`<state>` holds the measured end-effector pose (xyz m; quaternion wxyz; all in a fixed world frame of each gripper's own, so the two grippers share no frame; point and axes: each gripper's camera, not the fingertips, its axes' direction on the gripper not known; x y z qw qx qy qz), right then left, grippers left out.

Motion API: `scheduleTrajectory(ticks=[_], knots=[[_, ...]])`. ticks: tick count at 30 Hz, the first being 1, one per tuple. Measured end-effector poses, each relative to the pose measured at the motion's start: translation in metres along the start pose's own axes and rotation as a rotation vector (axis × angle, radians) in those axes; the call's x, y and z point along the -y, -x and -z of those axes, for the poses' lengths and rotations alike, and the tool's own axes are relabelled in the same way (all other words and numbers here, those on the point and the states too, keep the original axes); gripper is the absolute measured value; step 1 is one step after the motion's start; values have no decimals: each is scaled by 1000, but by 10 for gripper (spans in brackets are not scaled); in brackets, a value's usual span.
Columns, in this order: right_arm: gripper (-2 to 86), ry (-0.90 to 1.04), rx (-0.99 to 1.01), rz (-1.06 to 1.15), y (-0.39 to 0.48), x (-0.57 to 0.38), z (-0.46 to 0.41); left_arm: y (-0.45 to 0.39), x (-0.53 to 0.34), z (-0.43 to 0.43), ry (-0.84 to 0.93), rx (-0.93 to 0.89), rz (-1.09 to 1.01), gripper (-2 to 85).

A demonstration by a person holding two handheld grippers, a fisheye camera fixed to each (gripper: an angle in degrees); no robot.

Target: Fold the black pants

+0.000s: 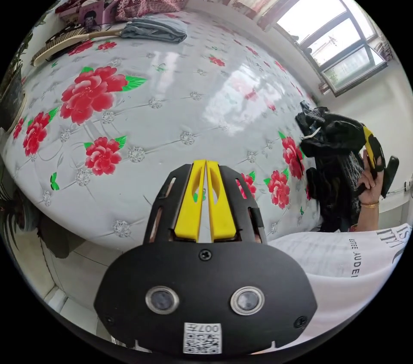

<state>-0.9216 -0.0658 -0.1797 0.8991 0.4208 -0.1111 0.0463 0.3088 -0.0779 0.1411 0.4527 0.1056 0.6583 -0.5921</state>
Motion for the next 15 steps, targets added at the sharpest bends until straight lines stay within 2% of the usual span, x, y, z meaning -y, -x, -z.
scheduleTrajectory(ticks=[1, 4, 6, 8, 11, 15], knots=[[2, 85, 122, 15, 20, 1, -45, 7, -7, 9, -23, -5, 8, -4], [11, 321, 326, 156, 84, 0, -142, 34, -29, 26, -46, -4, 61, 20], [20, 438, 415, 241, 118, 0, -181, 53, -43, 37, -53, 9, 105, 45], [30, 470, 469, 296, 136, 0, -197, 71, -57, 49, -62, 24, 150, 63], [40, 473, 389, 331, 130, -4, -202, 96, -78, 65, -55, 64, 215, 78], [47, 518, 126, 148, 52, -14, -200, 120, -92, 83, -92, 134, 269, 84]])
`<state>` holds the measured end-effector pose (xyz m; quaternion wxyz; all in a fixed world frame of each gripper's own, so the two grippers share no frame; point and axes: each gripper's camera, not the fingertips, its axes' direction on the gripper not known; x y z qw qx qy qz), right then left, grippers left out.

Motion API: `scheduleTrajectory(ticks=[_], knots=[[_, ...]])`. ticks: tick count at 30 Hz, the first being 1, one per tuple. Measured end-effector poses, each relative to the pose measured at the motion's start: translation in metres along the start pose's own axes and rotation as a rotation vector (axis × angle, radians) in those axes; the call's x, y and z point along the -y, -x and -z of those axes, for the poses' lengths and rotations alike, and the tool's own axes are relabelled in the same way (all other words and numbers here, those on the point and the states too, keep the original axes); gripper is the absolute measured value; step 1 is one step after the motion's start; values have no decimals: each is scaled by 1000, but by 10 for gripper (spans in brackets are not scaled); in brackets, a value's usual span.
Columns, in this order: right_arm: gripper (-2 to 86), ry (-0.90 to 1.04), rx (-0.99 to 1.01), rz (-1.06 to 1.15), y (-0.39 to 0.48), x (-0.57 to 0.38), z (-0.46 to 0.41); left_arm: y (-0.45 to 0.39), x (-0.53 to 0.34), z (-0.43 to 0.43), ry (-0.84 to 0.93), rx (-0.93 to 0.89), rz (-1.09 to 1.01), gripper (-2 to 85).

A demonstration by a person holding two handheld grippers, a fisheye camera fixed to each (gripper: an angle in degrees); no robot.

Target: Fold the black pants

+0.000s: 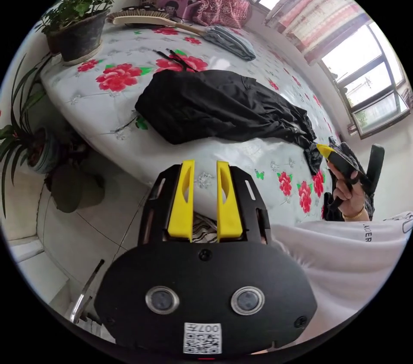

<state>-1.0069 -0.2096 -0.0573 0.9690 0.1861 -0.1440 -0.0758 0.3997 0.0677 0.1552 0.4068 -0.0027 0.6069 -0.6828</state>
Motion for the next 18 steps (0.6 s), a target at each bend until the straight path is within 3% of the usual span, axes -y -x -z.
scheduleTrajectory(ticks=[4, 10, 14, 18], knots=[[53, -47, -244, -302, -87, -29, 45, 4, 26, -6, 0, 67, -45, 96], [60, -13, -557, -513, -172, -42, 87, -5, 91, -59, 115, 169, -135, 91], [43, 172, -598, -579, -215, -45, 64, -4, 130, -81, 157, 238, -163, 45], [8, 201, -541, -638, -226, -53, 76, -3, 166, -67, 148, 292, -192, 18]])
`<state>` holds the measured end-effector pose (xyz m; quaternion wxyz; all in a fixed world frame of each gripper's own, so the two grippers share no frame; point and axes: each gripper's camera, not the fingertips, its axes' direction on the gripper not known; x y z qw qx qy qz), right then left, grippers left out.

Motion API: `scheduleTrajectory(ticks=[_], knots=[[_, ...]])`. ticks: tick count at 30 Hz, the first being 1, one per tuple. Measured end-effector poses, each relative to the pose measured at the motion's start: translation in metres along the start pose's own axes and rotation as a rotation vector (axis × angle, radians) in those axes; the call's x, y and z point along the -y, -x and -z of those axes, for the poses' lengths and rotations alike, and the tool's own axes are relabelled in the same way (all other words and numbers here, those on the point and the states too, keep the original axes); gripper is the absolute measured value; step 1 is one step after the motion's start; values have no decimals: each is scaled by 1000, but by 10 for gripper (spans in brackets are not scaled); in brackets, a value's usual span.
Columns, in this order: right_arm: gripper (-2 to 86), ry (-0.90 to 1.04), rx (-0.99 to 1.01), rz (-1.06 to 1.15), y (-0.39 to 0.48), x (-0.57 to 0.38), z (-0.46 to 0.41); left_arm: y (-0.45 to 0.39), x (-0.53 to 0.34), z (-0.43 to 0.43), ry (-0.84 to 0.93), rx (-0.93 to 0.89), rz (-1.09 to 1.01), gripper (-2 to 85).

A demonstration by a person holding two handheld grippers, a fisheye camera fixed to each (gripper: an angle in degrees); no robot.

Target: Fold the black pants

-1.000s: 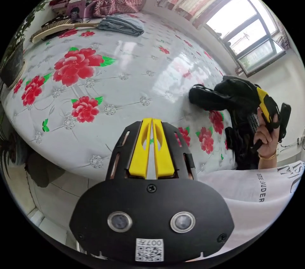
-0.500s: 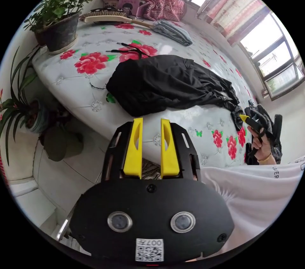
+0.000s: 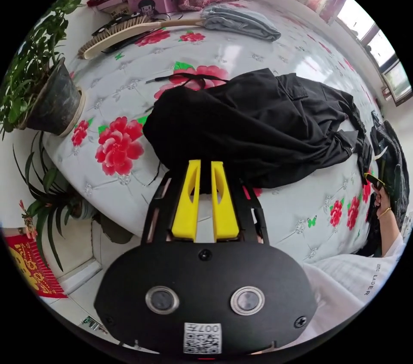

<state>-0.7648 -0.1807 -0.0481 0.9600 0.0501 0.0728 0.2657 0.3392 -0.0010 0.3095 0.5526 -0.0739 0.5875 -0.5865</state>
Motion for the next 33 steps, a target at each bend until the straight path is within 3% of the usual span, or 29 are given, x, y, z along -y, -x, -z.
scheduleTrajectory(ticks=[4, 8, 11, 13, 18, 23, 33], knots=[[0, -90, -168, -75, -32, -40, 40, 20, -7, 32, -13, -73, 0, 13], [-2, -286, -114, -119, -34, -81, 92, 3, -27, 59, 32, -135, -27, -4], [-2, -296, 103, -114, 1, -80, 93, -49, -32, 69, 39, -265, -151, -8], [-1, -261, 289, 11, 55, -69, 83, -103, -27, 71, 37, -376, -291, -9], [4, -230, 578, 290, 159, -58, 100, -188, -26, 85, -10, -416, -506, -10], [-1, -219, 493, 362, 208, -66, 126, -224, -37, 94, -14, -410, -593, -10], [-3, -274, 560, 439, 208, -89, 143, -248, -53, 89, 10, -355, -607, -10]])
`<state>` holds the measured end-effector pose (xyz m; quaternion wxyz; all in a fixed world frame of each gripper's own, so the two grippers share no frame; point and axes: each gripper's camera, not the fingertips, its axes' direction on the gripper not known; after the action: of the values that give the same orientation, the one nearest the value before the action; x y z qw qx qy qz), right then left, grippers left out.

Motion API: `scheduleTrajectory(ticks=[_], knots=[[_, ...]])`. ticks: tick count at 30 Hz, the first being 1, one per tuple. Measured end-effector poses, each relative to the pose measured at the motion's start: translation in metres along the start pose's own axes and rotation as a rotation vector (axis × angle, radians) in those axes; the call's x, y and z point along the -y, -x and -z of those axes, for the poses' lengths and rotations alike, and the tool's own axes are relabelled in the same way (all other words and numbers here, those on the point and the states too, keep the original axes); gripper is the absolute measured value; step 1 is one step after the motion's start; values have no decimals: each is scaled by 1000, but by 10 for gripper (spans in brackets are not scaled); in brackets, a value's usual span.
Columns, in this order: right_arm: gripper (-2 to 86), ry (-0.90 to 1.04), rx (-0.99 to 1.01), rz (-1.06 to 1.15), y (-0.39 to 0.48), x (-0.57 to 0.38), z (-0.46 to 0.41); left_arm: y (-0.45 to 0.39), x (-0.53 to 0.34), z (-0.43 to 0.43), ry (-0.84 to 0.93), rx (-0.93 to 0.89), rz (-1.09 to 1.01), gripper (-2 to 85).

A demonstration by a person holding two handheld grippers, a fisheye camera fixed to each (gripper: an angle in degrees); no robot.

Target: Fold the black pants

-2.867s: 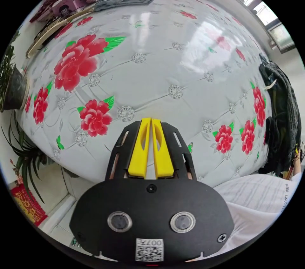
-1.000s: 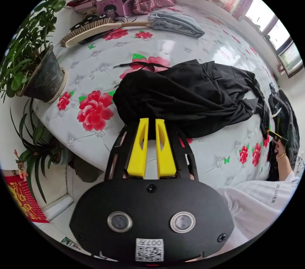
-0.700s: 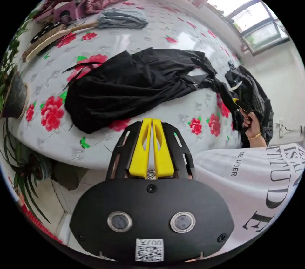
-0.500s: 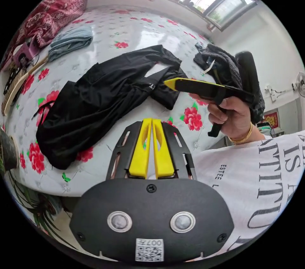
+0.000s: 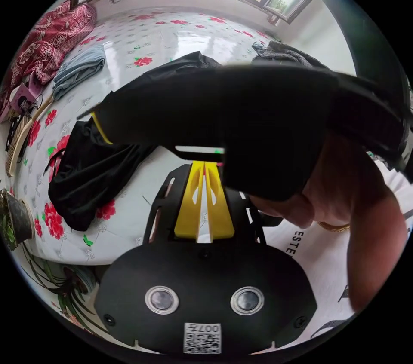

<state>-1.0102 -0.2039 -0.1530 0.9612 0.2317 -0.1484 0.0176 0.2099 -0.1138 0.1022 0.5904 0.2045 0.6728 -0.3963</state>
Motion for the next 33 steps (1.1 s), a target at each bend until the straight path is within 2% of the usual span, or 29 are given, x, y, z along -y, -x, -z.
scheduleTrajectory(ticks=[15, 19, 23, 26, 30, 33], knots=[[-3, -30, -28, -21, 9, 6, -5, -6, 14, -21, 58, 97, 55, -9], [-3, -23, -42, -27, 10, 15, -17, -4, 21, -32, 75, 68, 58, -8], [-3, -38, -47, -56, -13, 21, -21, 2, 25, -41, 76, 149, 78, -1], [-2, 3, -145, -89, -56, 18, -23, 40, 15, -45, 100, 145, 215, 28], [5, 197, -315, -181, -136, 0, -37, 89, -8, -53, 144, 241, 373, 52], [27, 218, -445, -185, -163, -9, -37, 110, -19, -58, 159, 274, 450, 61]])
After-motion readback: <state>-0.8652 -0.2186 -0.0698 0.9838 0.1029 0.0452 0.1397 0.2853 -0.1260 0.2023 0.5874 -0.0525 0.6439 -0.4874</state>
